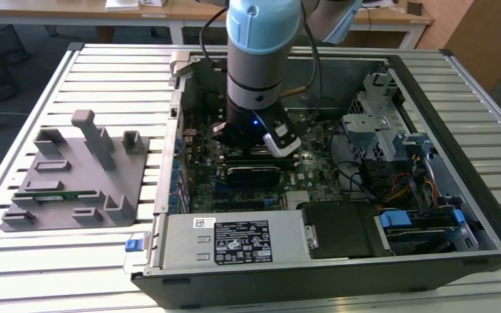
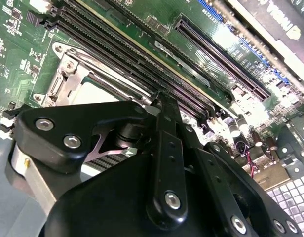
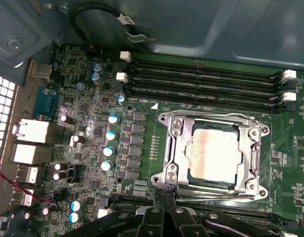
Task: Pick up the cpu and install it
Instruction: 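Install the second cpu locking lever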
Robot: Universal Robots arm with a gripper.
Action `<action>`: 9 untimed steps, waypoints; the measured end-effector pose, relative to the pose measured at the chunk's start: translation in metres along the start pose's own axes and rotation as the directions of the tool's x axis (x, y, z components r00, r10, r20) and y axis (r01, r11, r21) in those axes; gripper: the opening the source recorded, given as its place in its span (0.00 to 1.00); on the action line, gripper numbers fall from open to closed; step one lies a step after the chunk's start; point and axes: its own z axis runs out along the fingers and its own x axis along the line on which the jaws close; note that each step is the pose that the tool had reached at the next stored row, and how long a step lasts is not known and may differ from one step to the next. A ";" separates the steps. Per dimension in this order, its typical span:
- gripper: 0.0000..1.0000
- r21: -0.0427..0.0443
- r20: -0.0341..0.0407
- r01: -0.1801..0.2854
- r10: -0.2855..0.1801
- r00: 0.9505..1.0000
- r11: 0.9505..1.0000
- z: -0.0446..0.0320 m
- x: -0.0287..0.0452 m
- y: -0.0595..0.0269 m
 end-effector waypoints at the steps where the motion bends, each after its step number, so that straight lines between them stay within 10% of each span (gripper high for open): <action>1: 0.11 0.000 0.004 0.001 -0.001 1.000 1.000 0.0000 0.0003 0.0000; 9: 0.11 0.001 0.028 0.005 -0.005 1.000 1.000 0.0003 0.0052 0.0004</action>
